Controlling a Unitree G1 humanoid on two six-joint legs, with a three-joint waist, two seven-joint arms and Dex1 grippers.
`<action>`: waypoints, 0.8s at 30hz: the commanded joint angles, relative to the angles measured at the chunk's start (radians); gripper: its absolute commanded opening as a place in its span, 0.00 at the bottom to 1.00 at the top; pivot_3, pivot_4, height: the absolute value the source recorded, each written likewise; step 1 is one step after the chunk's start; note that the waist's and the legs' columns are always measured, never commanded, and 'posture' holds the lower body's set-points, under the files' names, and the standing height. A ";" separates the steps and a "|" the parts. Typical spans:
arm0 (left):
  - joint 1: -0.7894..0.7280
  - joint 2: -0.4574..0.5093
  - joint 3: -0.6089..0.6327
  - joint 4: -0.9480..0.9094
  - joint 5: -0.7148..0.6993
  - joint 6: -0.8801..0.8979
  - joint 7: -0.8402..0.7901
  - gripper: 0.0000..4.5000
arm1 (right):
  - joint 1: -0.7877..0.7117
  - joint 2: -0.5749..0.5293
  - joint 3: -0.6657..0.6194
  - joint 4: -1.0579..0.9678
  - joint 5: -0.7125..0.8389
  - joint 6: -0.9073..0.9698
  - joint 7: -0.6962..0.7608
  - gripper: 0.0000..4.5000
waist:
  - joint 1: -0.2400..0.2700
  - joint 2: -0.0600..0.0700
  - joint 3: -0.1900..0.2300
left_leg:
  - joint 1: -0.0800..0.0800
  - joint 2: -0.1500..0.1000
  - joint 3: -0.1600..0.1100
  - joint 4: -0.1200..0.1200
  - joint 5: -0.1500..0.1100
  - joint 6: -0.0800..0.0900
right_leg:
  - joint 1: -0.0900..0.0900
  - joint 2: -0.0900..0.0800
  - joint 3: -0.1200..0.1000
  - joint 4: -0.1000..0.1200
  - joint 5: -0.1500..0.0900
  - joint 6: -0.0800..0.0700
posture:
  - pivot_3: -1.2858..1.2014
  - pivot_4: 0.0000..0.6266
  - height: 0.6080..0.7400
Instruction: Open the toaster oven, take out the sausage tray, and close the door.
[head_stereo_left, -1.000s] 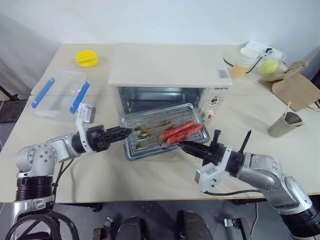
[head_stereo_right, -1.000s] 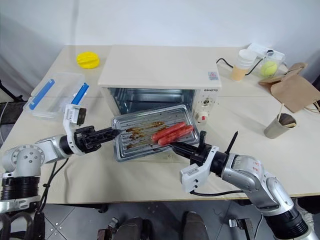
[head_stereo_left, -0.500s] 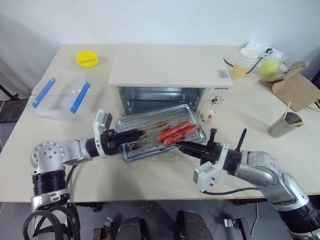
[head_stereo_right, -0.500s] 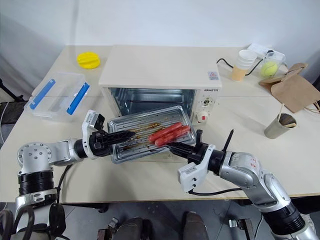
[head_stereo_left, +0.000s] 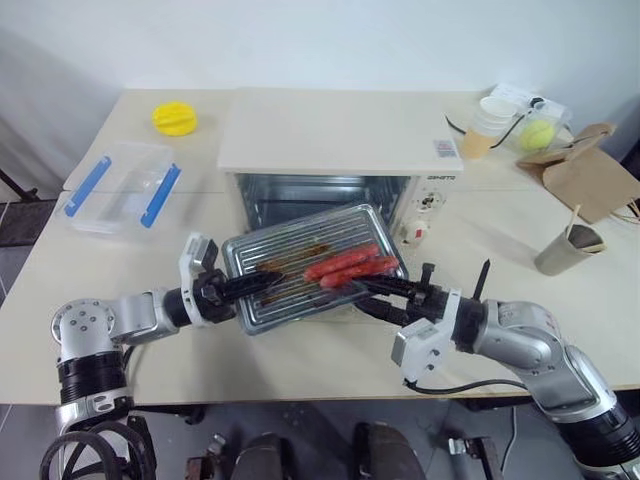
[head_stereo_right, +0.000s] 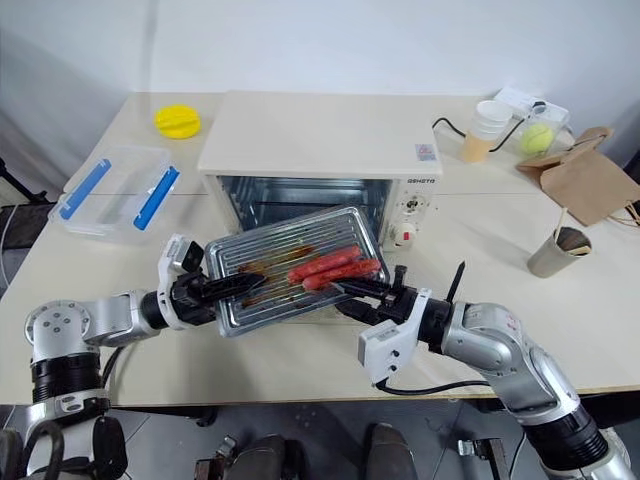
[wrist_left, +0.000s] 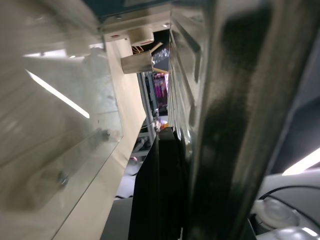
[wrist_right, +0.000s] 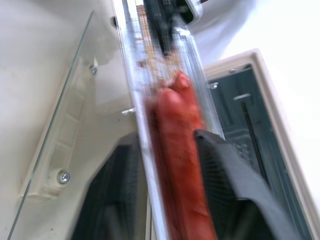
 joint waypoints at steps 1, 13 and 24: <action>0.061 0.054 0.030 0.016 -0.165 -0.050 0.066 0.00 | 0.046 -0.048 -0.066 -0.026 0.140 0.003 0.048 0.66 | 0.000 0.000 0.000 | 0.000 0.000 0.000 0.000 0.000 0.000 | 0.000 0.000 0.000 0.000 0.000 0.000 | 0.52 0.24 1.00; 0.464 0.160 0.134 -0.111 -0.421 -0.210 0.043 0.00 | 0.224 -0.144 -0.209 0.052 0.566 0.189 0.260 0.72 | 0.000 0.000 0.000 | 0.002 0.000 0.000 0.000 0.000 0.000 | 0.002 0.000 0.010 -0.002 -0.001 -0.001 | 0.52 0.24 1.00; 0.910 0.005 0.373 -0.221 -0.421 -0.330 -0.116 0.00 | 0.140 -0.070 -0.218 0.354 0.622 0.265 0.383 0.01 | 0.002 -0.001 0.000 | 0.002 0.000 0.000 -0.001 0.000 -0.001 | 0.002 -0.001 0.015 -0.007 -0.005 -0.010 | 0.52 0.24 1.00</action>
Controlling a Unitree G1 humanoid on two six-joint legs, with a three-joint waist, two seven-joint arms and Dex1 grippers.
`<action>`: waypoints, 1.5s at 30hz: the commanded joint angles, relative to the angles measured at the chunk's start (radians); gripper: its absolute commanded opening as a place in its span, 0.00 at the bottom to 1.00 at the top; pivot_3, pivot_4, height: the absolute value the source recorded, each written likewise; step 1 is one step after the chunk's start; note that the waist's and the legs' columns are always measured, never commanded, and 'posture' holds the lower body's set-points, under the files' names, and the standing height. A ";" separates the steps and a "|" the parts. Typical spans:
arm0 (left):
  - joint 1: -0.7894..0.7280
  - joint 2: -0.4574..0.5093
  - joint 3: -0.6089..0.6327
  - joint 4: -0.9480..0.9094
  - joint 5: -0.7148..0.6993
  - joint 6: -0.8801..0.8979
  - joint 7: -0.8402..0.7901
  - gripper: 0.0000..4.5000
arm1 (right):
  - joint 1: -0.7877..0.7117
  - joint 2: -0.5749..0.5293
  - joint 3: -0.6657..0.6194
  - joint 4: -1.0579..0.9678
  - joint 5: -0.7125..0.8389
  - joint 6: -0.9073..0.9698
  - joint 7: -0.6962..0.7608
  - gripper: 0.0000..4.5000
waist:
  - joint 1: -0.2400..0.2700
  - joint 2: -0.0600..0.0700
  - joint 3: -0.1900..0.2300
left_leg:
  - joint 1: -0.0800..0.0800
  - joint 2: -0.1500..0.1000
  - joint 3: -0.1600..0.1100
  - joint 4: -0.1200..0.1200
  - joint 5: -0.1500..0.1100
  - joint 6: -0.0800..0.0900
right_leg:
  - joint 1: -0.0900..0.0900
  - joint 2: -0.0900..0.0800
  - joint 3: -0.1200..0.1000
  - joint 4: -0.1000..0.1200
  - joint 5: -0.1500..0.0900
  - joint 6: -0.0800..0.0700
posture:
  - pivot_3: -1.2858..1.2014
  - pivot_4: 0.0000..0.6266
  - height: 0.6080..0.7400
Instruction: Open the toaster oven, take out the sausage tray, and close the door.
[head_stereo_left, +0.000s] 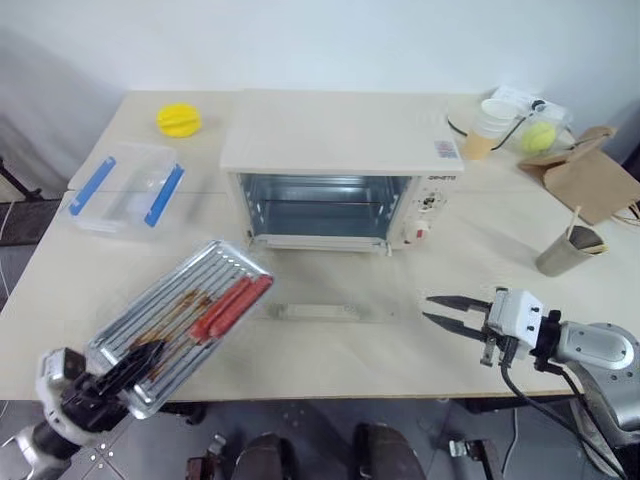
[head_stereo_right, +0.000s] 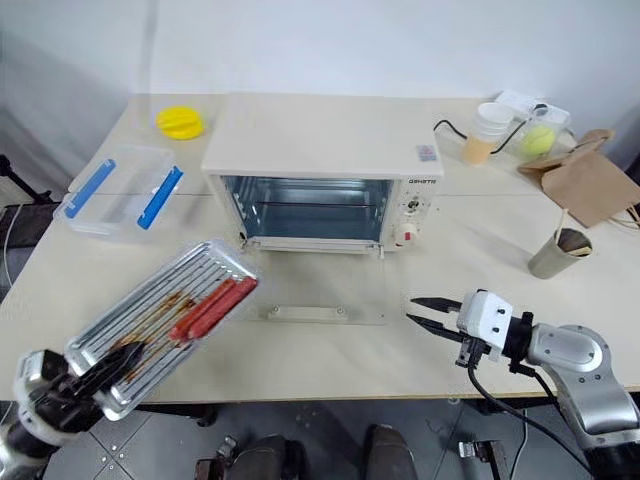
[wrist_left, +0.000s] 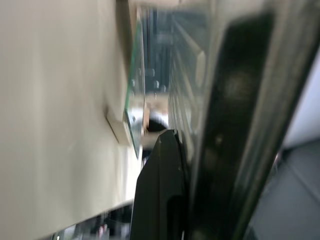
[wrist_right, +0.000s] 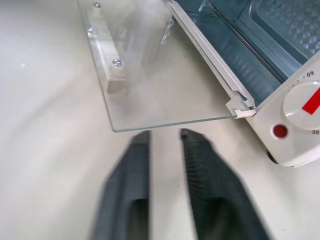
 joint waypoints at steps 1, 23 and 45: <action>0.038 -0.065 0.061 -0.056 -0.034 -0.062 -0.010 0.00 | -0.037 0.017 -0.008 0.058 0.002 0.005 0.034 0.01 | 0.000 0.000 0.000 | 0.000 0.000 0.000 0.000 0.000 0.000 | 0.000 -0.001 0.001 0.000 0.000 0.000 | 0.52 0.24 1.00; -0.134 -0.361 0.168 -0.161 -0.034 -0.255 0.241 0.00 | -0.256 0.229 0.062 0.185 0.055 0.142 0.168 0.01 | -0.002 -0.001 -0.002 | 0.000 0.000 0.000 0.001 -0.001 -0.001 | -0.001 0.001 0.000 0.005 -0.001 -0.001 | 0.52 0.24 1.00; -0.115 -0.159 0.038 -0.139 -0.034 -0.094 0.136 0.00 | -0.377 0.234 -0.110 0.006 0.262 0.449 0.033 0.01 | 0.002 -0.001 -0.001 | -0.002 0.000 -0.001 -0.001 -0.002 -0.002 | -0.003 0.001 0.002 0.006 -0.001 -0.001 | 0.52 0.24 1.00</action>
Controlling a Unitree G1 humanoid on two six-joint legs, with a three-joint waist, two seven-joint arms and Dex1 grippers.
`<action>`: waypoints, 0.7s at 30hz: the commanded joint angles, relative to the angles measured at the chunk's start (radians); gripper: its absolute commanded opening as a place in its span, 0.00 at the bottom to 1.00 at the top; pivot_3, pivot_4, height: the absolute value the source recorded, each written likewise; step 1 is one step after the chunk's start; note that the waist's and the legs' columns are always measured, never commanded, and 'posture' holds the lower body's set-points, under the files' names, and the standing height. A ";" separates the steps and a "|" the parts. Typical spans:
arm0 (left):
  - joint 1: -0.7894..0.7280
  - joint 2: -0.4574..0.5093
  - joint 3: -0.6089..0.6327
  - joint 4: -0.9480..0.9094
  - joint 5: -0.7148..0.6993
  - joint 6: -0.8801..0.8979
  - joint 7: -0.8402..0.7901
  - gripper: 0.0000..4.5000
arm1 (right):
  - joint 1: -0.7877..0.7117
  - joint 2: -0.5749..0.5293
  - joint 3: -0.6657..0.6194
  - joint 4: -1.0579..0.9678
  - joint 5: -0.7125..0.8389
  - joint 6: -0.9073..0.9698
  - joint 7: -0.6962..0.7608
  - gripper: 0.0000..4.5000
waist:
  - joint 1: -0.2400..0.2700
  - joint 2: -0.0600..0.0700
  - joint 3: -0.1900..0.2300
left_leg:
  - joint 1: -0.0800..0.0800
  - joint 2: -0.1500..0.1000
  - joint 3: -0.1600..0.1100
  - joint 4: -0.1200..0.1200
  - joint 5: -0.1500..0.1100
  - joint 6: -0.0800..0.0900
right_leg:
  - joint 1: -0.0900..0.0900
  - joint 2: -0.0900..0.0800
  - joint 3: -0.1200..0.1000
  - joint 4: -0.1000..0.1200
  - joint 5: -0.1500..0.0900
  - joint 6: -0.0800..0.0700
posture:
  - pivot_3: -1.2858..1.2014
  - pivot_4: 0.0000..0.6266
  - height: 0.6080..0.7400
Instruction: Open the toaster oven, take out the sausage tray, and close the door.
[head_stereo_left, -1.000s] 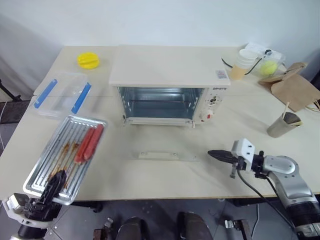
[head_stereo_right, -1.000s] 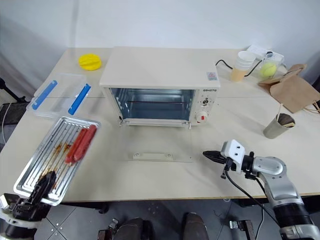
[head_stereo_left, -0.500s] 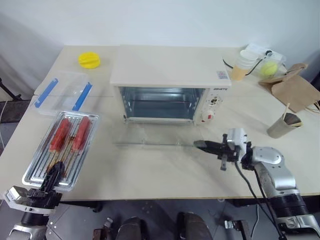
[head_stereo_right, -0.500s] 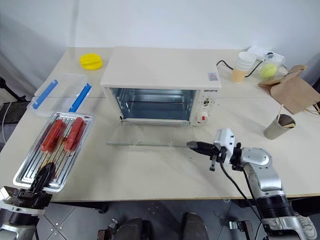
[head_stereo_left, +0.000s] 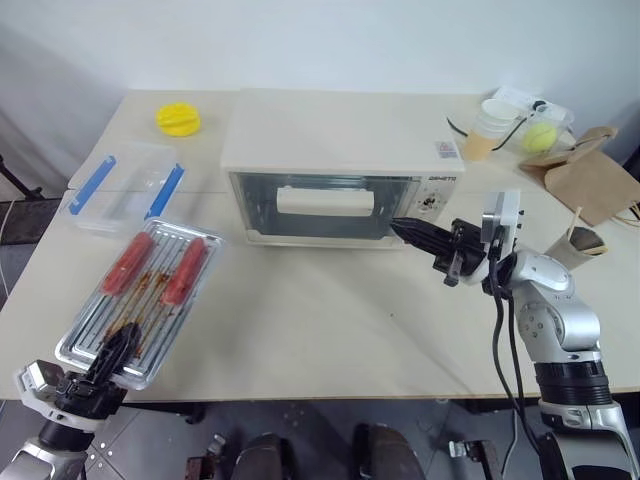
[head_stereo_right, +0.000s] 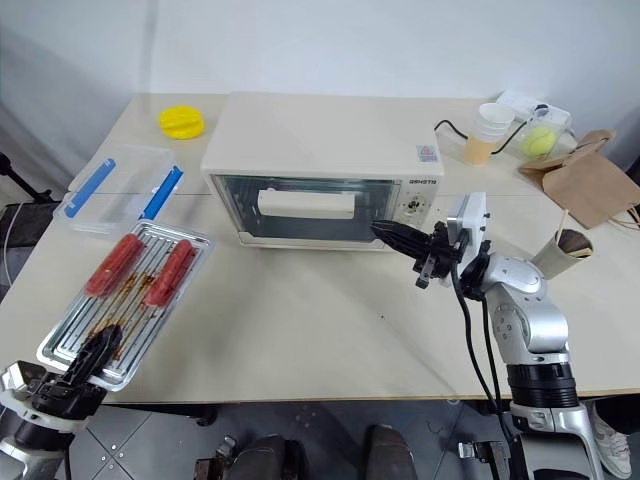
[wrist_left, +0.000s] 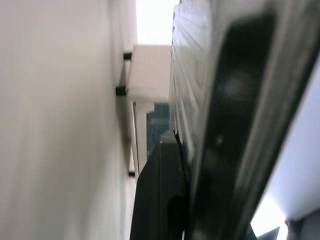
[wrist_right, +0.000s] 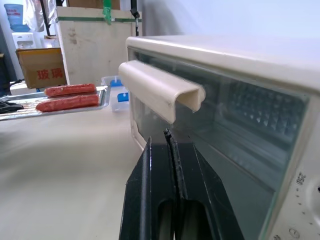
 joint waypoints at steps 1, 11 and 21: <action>0.018 0.061 -0.057 -0.063 -0.032 0.025 -0.060 0.00 | 0.043 -0.063 -0.068 -0.062 0.024 0.008 0.035 0.04 | 0.003 0.000 0.000 | 0.000 0.000 -0.001 0.000 0.000 0.000 | 0.000 0.000 0.000 0.000 0.000 0.000 | 0.52 0.24 1.00; -0.069 0.300 -0.311 -0.029 0.044 0.086 -0.171 0.00 | 0.401 -0.205 -0.232 -0.349 0.041 -0.037 0.124 0.72 | 0.004 0.001 0.001 | 0.000 0.000 0.001 -0.002 -0.001 0.000 | 0.000 0.001 0.000 -0.002 0.000 0.000 | 0.52 0.24 1.00; -0.410 0.372 -0.615 0.035 0.338 0.183 -0.338 0.00 | 0.666 -0.226 -0.427 -0.375 0.133 -0.053 0.221 0.99 | 0.025 0.001 0.001 | 0.002 -0.001 0.004 -0.002 0.000 0.000 | 0.000 0.003 -0.004 -0.002 0.000 0.000 | 0.52 0.24 1.00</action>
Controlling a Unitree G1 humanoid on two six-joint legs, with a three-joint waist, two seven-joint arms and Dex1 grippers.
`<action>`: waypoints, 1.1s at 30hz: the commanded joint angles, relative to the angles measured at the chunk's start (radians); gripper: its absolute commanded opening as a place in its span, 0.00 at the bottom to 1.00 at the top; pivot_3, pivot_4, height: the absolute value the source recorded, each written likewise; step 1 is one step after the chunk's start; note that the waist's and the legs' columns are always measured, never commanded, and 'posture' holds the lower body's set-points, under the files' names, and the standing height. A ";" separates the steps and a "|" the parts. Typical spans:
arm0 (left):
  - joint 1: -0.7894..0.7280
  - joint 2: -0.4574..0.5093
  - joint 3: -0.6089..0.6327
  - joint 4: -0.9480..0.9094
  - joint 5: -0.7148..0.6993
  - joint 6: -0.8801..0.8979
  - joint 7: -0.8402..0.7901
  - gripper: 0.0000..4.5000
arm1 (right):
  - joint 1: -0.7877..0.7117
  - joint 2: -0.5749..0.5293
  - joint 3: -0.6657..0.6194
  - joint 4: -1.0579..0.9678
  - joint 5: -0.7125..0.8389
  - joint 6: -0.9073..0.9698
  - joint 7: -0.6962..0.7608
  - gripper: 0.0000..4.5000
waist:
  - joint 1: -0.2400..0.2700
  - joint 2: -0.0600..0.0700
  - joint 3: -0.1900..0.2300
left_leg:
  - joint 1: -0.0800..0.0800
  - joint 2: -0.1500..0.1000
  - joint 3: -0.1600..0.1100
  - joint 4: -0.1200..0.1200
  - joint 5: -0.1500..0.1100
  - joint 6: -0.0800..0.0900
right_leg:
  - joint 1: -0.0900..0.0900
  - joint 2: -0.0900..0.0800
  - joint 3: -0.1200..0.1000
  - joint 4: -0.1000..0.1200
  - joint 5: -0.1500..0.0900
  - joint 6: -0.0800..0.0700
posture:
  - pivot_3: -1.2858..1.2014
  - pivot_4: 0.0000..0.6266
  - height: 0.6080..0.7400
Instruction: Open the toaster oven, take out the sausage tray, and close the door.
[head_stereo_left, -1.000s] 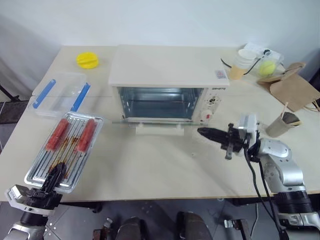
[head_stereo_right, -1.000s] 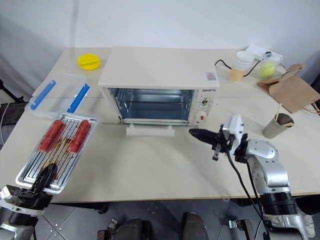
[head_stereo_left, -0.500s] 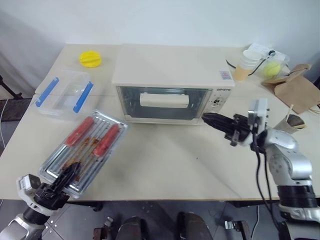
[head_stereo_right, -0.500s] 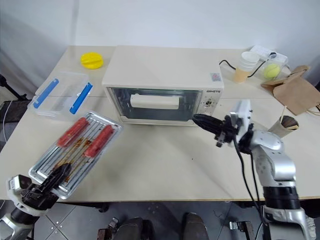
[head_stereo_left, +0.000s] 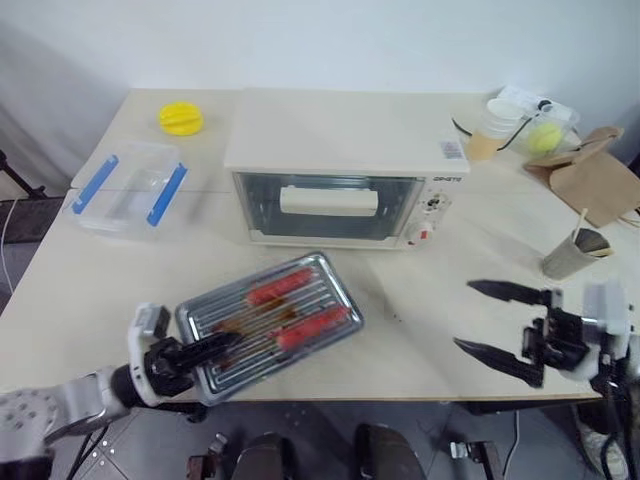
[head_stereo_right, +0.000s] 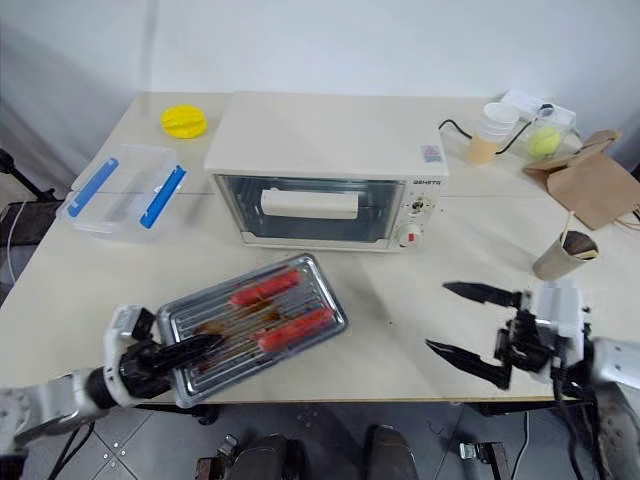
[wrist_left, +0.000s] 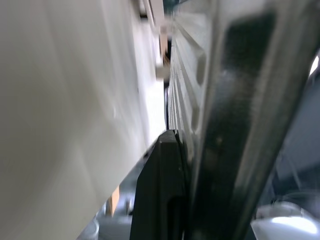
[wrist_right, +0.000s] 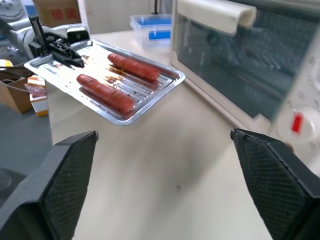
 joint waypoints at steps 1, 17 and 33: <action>-0.126 -0.004 -0.086 0.050 0.091 0.033 -0.077 0.00 | 0.042 -0.015 -0.053 -0.048 0.007 -0.008 -0.001 0.99 | 0.001 0.000 0.000 | 0.000 0.000 0.000 0.000 0.000 0.000 | 0.000 0.000 0.000 0.000 0.000 0.000 | 0.52 0.24 1.00; -0.525 -0.206 -0.322 0.299 0.511 0.128 -0.180 0.00 | 0.200 0.001 -0.138 -0.231 0.051 0.047 -0.129 0.99 | 0.056 0.002 -0.001 | 0.000 -0.006 -0.003 0.001 0.003 0.002 | 0.003 -0.002 0.002 -0.002 0.004 0.007 | 0.52 0.24 1.00; -0.636 -0.285 -0.398 0.358 0.771 0.134 -0.240 0.27 | 0.273 0.027 -0.167 -0.232 0.056 0.011 -0.119 1.00 | 0.079 0.009 -0.006 | 0.000 -0.011 -0.005 0.001 0.006 0.008 | 0.007 -0.007 0.005 -0.009 0.006 0.011 | 0.52 0.24 1.00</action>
